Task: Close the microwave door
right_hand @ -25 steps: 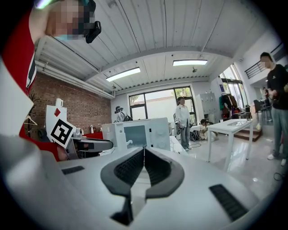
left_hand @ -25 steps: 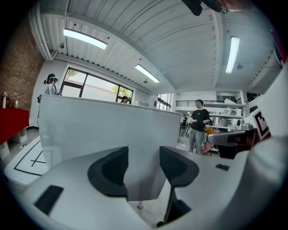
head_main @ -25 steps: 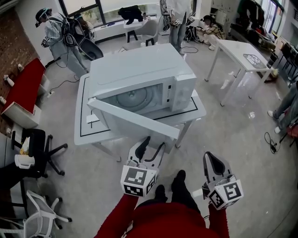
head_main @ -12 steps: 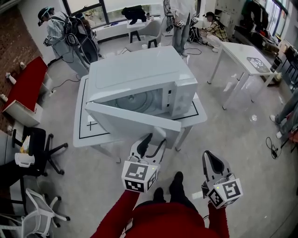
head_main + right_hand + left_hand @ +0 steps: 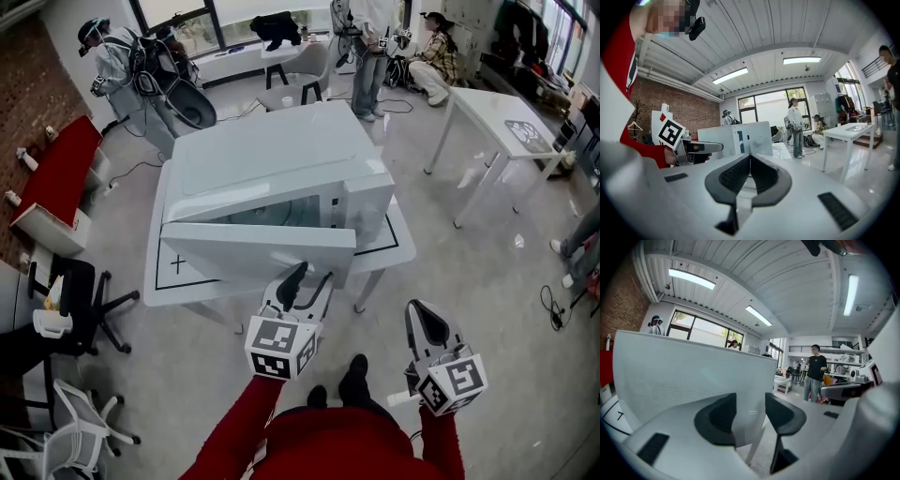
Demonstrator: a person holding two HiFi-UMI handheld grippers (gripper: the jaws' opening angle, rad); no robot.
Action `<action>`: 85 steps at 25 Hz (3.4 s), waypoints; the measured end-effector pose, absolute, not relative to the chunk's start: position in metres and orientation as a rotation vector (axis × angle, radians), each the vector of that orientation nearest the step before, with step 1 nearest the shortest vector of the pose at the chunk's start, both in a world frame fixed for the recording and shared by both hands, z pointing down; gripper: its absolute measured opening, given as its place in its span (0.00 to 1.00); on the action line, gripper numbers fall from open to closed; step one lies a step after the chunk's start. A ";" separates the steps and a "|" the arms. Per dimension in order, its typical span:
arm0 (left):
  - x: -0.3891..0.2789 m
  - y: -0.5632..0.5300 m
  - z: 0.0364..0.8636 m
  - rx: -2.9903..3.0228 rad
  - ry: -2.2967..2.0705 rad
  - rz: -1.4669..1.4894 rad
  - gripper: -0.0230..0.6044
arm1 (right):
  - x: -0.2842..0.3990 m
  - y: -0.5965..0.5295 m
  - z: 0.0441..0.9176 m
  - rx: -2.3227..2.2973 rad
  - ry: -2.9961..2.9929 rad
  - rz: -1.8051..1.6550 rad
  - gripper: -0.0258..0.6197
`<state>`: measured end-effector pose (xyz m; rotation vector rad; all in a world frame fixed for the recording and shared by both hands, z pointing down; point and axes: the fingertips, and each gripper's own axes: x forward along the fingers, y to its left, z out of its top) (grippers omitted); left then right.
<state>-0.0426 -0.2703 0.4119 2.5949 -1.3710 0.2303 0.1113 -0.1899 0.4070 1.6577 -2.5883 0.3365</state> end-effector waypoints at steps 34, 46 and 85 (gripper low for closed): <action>-0.045 -0.341 0.402 2.374 -1.584 0.150 0.05 | 0.122 -0.257 0.406 1.489 -2.664 0.360 0.06; -0.030 -0.352 0.405 2.415 -1.517 0.189 0.05 | 0.119 -0.266 0.405 1.416 -2.696 0.369 0.06; -0.008 -0.251 0.378 2.752 -1.240 0.071 0.05 | 0.102 -0.245 0.378 1.323 -2.852 0.239 0.06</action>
